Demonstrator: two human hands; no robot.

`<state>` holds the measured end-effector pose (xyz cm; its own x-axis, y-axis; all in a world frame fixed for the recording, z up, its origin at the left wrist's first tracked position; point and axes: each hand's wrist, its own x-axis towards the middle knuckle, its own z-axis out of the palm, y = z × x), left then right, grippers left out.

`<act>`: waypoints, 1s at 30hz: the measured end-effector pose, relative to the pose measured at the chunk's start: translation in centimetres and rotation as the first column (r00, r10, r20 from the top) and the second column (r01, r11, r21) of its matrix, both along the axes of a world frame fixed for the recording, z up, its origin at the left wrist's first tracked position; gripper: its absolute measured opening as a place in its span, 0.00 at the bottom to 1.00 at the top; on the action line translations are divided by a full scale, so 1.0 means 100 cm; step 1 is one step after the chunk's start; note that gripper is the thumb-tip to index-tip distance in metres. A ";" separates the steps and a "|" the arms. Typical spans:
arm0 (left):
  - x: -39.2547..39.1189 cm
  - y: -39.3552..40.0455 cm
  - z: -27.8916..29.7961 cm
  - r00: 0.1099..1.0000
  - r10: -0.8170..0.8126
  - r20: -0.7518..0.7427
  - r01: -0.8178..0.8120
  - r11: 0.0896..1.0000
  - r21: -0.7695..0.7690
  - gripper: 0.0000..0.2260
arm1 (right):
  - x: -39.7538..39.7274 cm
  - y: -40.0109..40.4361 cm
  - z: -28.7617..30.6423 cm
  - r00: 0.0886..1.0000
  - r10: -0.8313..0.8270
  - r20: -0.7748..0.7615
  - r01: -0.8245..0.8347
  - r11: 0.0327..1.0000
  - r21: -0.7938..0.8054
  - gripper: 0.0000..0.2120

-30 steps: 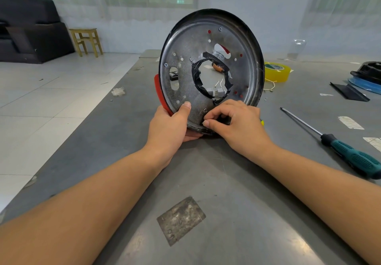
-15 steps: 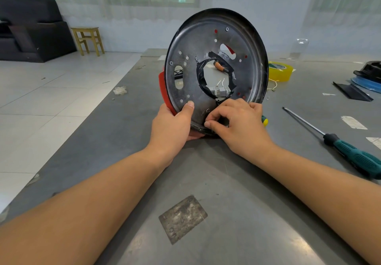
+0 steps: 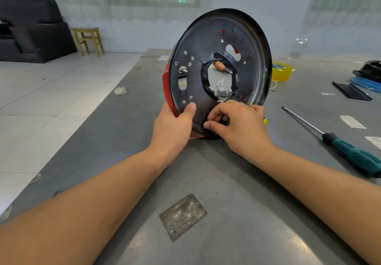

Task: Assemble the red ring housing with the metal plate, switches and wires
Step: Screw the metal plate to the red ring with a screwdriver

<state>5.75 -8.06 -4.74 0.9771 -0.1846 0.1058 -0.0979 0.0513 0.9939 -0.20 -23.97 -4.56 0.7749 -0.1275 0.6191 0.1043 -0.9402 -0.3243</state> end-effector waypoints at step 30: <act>0.010 0.003 -0.003 0.993 -0.019 -0.113 -0.006 0.976 -0.216 0.09 | -0.003 -0.015 0.004 0.976 0.054 0.210 -0.050 0.998 -0.023 0.06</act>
<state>6.70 -7.77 -5.04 0.9839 -0.1761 0.0318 0.0165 0.2661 0.9638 -0.53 -25.46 -4.14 0.6325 -0.0787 0.7705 0.2171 -0.9369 -0.2739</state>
